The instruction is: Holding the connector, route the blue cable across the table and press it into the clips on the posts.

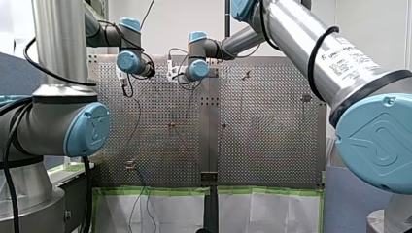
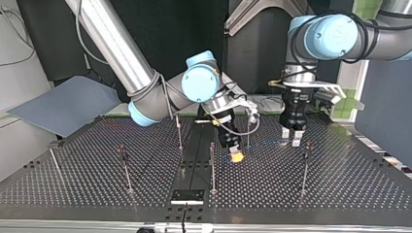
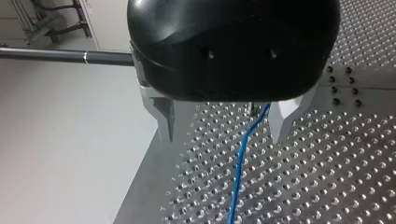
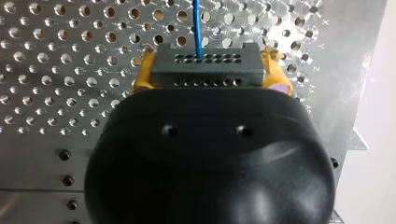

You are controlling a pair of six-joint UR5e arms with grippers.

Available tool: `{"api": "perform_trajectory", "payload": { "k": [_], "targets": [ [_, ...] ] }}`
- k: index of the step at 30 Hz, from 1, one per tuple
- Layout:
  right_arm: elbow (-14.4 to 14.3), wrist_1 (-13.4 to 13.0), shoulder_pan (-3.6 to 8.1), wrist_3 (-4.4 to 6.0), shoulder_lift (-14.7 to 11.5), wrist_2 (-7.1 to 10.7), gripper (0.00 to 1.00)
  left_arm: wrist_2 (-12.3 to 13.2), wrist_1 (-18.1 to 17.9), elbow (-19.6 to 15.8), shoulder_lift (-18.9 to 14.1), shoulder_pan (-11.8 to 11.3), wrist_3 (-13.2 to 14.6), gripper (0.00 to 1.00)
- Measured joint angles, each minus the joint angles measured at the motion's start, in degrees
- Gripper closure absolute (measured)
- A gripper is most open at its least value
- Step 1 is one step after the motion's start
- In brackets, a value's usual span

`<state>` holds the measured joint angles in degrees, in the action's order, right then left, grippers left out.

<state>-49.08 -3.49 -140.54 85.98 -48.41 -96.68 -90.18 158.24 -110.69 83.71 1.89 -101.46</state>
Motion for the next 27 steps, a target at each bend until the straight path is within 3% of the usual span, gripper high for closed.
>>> {"api": "perform_trajectory", "payload": {
  "k": [18,25,27],
  "targets": [
    [0.0,0.0,0.11,-0.01,0.0,-0.01,1.00,-1.7,-0.6,7.0,8.8,-0.2,1.7,0.00],
    [0.0,0.0,0.13,-0.01,0.0,-0.03,1.00,-1.8,-1.4,7.6,10.9,-0.3,2.2,0.00],
    [0.0,0.0,0.13,-0.01,0.0,-0.04,1.00,-2.1,-1.4,7.6,11.0,-0.3,2.4,0.05]
  ]
}}
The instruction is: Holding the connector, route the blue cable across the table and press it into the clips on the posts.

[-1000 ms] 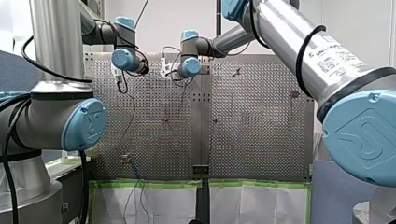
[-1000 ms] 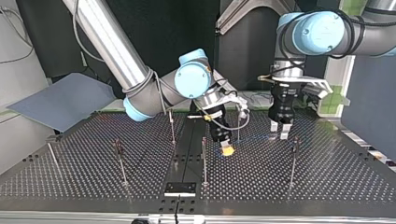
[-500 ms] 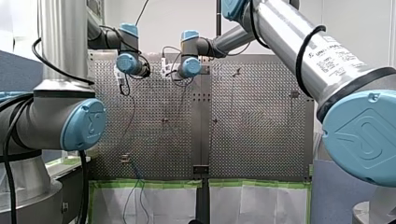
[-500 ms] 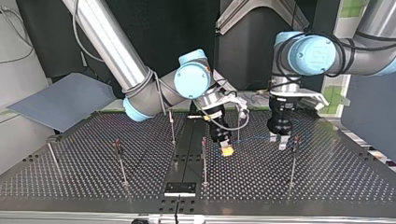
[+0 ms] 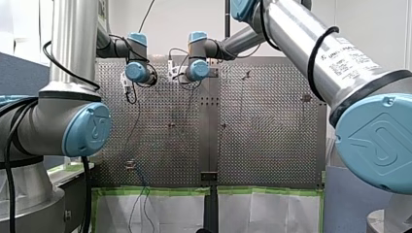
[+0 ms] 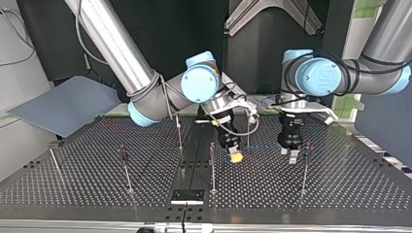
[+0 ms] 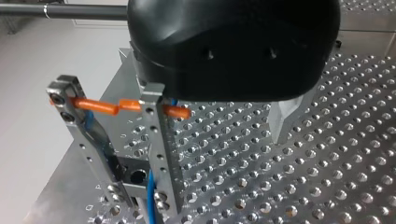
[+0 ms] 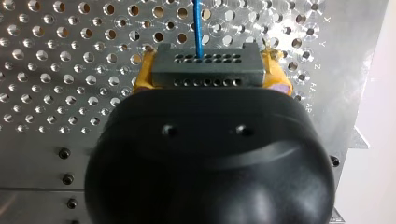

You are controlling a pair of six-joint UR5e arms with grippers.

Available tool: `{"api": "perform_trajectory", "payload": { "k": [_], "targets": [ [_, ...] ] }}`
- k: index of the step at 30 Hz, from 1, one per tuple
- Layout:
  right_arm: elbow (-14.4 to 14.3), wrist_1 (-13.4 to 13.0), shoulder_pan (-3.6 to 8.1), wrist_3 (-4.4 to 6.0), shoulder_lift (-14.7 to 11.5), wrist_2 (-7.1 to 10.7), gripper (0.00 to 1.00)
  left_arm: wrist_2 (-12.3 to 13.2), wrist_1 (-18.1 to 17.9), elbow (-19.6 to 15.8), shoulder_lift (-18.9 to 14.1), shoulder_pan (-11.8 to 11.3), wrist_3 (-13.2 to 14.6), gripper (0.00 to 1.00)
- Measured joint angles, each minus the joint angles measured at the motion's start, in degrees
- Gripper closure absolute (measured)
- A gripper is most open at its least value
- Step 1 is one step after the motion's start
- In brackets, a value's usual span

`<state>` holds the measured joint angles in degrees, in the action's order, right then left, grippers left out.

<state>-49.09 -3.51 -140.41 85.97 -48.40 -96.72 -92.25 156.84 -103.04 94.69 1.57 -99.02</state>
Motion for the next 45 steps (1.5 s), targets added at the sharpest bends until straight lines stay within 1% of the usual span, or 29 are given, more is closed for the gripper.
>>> {"api": "perform_trajectory", "payload": {
  "k": [1,2,3,4,5,6,8,9,10,14,20,23,27,31,34,39,45],
  "targets": [
    [0.0,0.0,0.00,0.00,0.0,0.00,1.00,-0.1,0.0,0.0,0.0,0.0,0.1,0.17],
    [0.0,0.0,0.00,0.01,0.0,0.01,1.00,-0.2,0.0,0.0,0.0,0.0,0.2,0.33],
    [0.0,0.0,0.00,0.02,0.0,0.01,1.00,-0.3,-0.1,0.0,0.0,0.0,0.2,0.33],
    [0.0,0.0,0.00,0.02,0.0,0.02,1.00,-0.3,-0.2,0.0,0.0,0.1,0.2,0.44],
    [0.0,0.0,0.00,0.03,0.0,0.03,1.00,-0.4,-0.3,0.0,0.0,0.1,0.1,0.61],
    [0.0,0.1,0.00,0.04,0.0,0.03,1.00,-0.4,-0.4,0.0,0.0,0.2,0.0,0.61],
    [0.0,0.1,0.00,0.03,0.0,0.04,1.00,-0.5,-0.5,0.0,0.0,0.2,-0.2,0.82],
    [0.0,0.1,0.00,0.03,0.0,0.03,1.00,-0.5,-0.5,0.0,0.0,0.3,-0.3,0.82],
    [0.0,0.1,0.00,0.02,0.0,0.03,1.00,-0.5,-0.6,0.0,0.0,0.3,-0.3,1.00],
    [0.0,0.1,-0.07,0.01,0.0,0.05,1.00,-0.9,-0.4,0.0,0.0,0.4,-0.3,1.00],
    [0.0,0.2,-0.15,0.10,0.0,0.05,1.00,-2.6,0.2,0.0,0.0,1.0,0.0,1.00],
    [0.0,0.4,-0.17,0.40,0.0,0.04,1.00,-3.9,1.1,-0.3,0.0,1.4,0.8,1.00],
    [-0.3,1.0,-0.24,0.76,0.0,-0.03,1.00,-6.0,1.9,-1.6,0.0,2.0,1.9,1.00],
    [-1.7,1.2,-0.26,0.86,0.0,-0.21,1.00,-7.8,1.4,-3.4,-0.1,2.4,2.4,1.00],
    [-3.0,1.1,-0.27,0.87,0.0,-0.46,1.00,-8.8,1.0,-4.6,-0.1,2.5,2.4,1.00],
    [-5.3,0.4,-0.13,0.84,0.0,-0.71,1.00,-8.7,-0.7,-6.7,0.0,3.4,1.8,1.00],
    [-8.3,-1.4,0.25,1.05,0.1,-0.71,1.00,-8.3,-3.2,-9.3,0.3,3.8,0.6,1.00]
  ]
}}
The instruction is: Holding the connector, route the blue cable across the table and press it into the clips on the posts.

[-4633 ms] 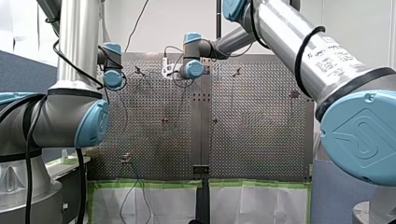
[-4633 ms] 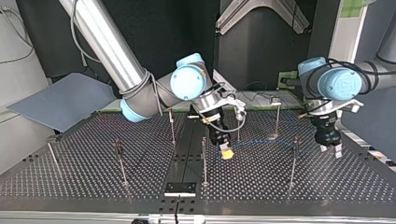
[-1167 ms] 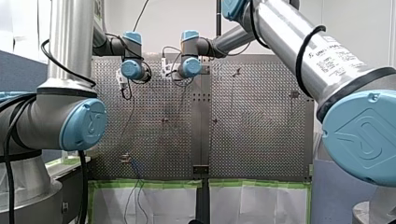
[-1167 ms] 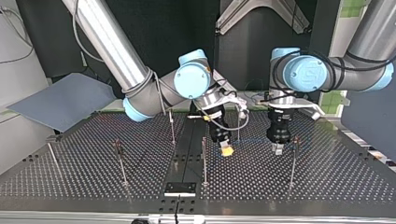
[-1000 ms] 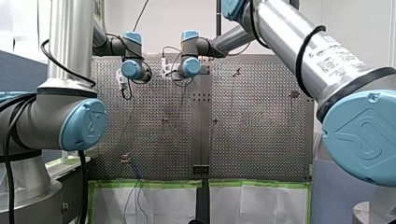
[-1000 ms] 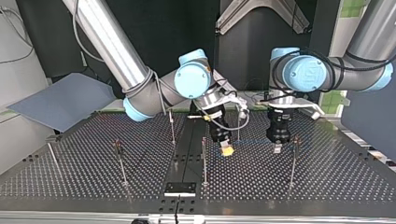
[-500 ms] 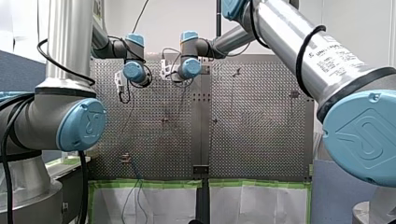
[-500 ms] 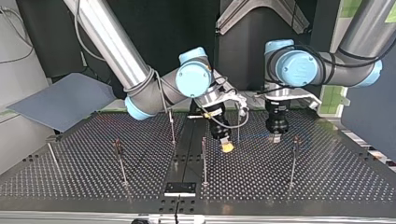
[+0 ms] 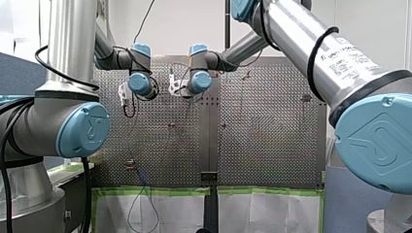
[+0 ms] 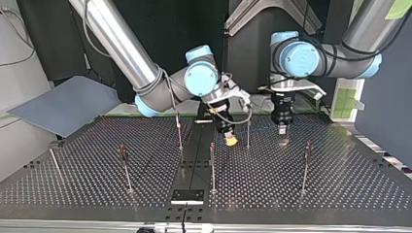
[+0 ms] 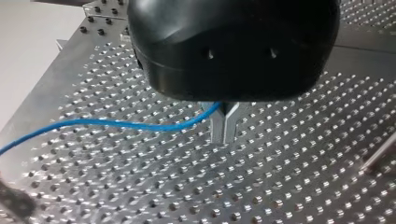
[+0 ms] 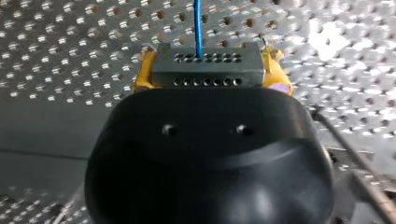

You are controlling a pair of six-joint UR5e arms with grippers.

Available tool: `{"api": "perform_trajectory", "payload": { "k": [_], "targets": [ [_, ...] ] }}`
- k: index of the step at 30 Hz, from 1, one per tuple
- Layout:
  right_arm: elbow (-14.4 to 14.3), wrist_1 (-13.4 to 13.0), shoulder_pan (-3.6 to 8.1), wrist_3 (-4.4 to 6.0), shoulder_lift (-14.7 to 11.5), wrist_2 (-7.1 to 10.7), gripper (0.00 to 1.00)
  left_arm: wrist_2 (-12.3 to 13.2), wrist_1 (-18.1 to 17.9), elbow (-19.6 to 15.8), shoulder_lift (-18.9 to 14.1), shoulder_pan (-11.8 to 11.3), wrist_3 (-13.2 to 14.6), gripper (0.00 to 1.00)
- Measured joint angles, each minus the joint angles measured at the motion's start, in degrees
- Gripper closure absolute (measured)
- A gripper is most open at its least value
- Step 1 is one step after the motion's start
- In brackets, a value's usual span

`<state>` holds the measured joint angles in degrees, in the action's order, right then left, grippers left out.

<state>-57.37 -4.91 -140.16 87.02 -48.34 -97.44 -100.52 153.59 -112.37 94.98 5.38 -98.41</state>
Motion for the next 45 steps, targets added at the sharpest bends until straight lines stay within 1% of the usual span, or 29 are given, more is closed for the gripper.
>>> {"api": "perform_trajectory", "payload": {
  "k": [4,9,13,16,19,25,28,31,33,37,39,42,45],
  "targets": [
    [-2.0,-0.3,0.09,0.08,0.0,0.03,1.00,0.0,-2.0,-2.0,1.3,0.2,-0.7,1.00],
    [-4.5,-0.8,0.30,0.12,0.1,-0.03,1.00,-0.6,-4.9,-4.9,4.1,0.4,-0.5,1.00],
    [-7.0,-2.2,0.74,0.17,0.1,-0.02,1.00,-1.0,-7.0,-7.0,6.1,0.4,-1.1,1.00],
    [-8.7,-3.7,1.11,0.27,0.2,0.08,1.00,-1.0,-8.6,-8.1,6.9,0.4,-1.5,1.00],
    [-10.5,-4.7,1.33,0.33,0.2,0.32,1.00,-0.5,-10.2,-8.5,7.1,0.4,-1.7,1.00],
    [-13.3,-5.4,1.59,0.24,1.1,0.92,1.00,1.8,-13.0,-8.6,7.2,0.4,-2.2,1.00],
    [-14.0,-5.4,1.68,0.13,2.1,1.09,1.00,3.2,-14.2,-8.6,7.6,0.4,-3.1,1.00],
    [-14.2,-5.4,1.89,0.27,2.6,1.17,1.00,3.9,-15.1,-8.6,8.8,0.4,-3.3,1.00],
    [-14.2,-5.4,2.09,0.50,2.7,1.32,1.00,3.7,-15.6,-8.6,9.8,0.3,-2.8,1.00],
    [-14.2,-5.5,2.68,1.07,2.8,2.23,1.00,2.8,-16.5,-8.6,11.6,0.4,-2.2,1.00],
    [-14.2,-5.6,2.98,1.16,2.8,2.61,1.00,2.5,-16.8,-8.6,12.5,0.4,-2.1,1.00],
    [-14.2,-5.8,3.48,1.24,2.8,3.19,1.00,2.5,-17.2,-8.6,14.0,0.5,-2.1,1.00],
    [-14.2,-6.5,4.00,1.29,2.9,3.86,1.00,3.3,-18.2,-8.6,15.1,0.5,-2.6,1.00]
  ]
}}
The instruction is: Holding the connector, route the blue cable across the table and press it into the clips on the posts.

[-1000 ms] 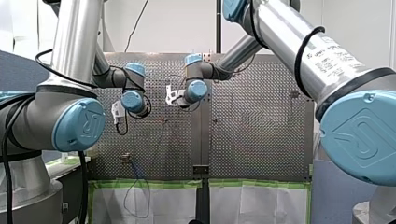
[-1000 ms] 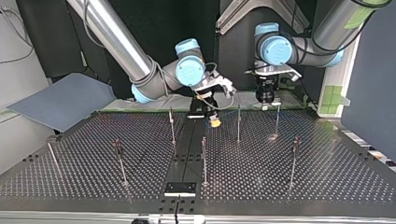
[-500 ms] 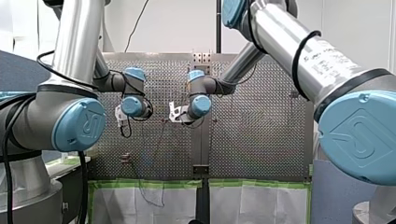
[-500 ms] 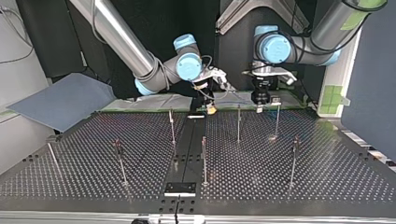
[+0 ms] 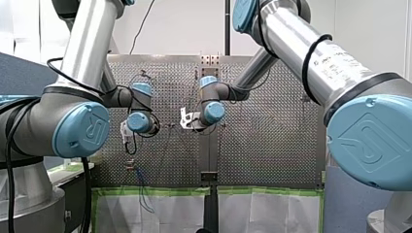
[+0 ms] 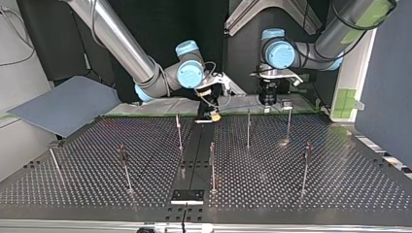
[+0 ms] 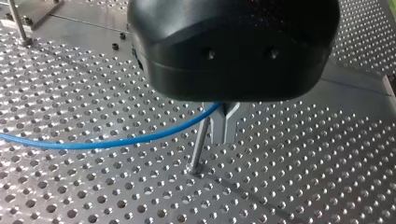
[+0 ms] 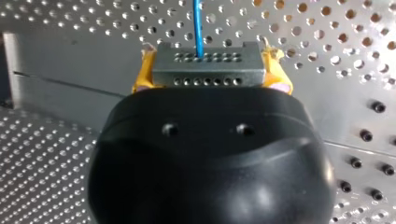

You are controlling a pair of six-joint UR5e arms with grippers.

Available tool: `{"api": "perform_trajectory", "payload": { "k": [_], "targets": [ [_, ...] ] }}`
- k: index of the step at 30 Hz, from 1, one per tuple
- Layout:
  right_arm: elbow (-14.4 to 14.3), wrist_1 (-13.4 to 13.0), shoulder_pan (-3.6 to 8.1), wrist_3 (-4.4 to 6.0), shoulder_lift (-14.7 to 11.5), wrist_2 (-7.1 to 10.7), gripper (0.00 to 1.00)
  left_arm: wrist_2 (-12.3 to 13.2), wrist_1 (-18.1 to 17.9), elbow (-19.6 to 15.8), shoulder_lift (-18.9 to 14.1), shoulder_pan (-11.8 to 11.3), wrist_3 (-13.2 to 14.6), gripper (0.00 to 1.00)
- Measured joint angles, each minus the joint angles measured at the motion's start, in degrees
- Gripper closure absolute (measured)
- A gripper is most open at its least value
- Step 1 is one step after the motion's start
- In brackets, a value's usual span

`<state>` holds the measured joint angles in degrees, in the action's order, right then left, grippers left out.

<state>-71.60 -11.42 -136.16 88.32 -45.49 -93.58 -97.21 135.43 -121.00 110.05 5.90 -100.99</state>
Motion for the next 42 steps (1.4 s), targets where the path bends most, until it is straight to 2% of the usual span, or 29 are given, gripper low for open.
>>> {"api": "perform_trajectory", "payload": {
  "k": [4,10,17,22,28,36,42],
  "targets": [
    [0.0,-1.3,0.62,0.03,0.0,1.24,1.00,0.8,-1.0,0.0,0.4,0.0,-0.8,1.00],
    [0.0,-1.9,1.18,0.10,0.0,2.51,1.00,2.1,-2.3,0.2,0.5,-0.5,-1.6,1.00],
    [0.0,-2.0,1.92,0.68,0.1,2.70,1.00,3.8,-3.2,0.9,0.9,-0.7,-2.6,1.00],
    [0.0,-2.0,2.34,0.73,0.1,2.72,1.00,4.5,-3.4,2.5,2.9,-0.9,-3.5,1.00],
    [0.0,-2.0,2.47,0.73,0.1,2.77,1.00,5.1,-1.2,5.4,4.5,-1.4,-5.5,1.00],
    [0.0,-3.5,2.84,1.03,0.1,3.53,1.00,5.4,-1.9,8.0,5.0,-1.6,-5.5,1.00],
    [0.0,-3.9,3.59,1.55,0.2,3.82,1.00,6.1,-2.8,9.5,7.3,-1.8,-5.2,1.00]
  ]
}}
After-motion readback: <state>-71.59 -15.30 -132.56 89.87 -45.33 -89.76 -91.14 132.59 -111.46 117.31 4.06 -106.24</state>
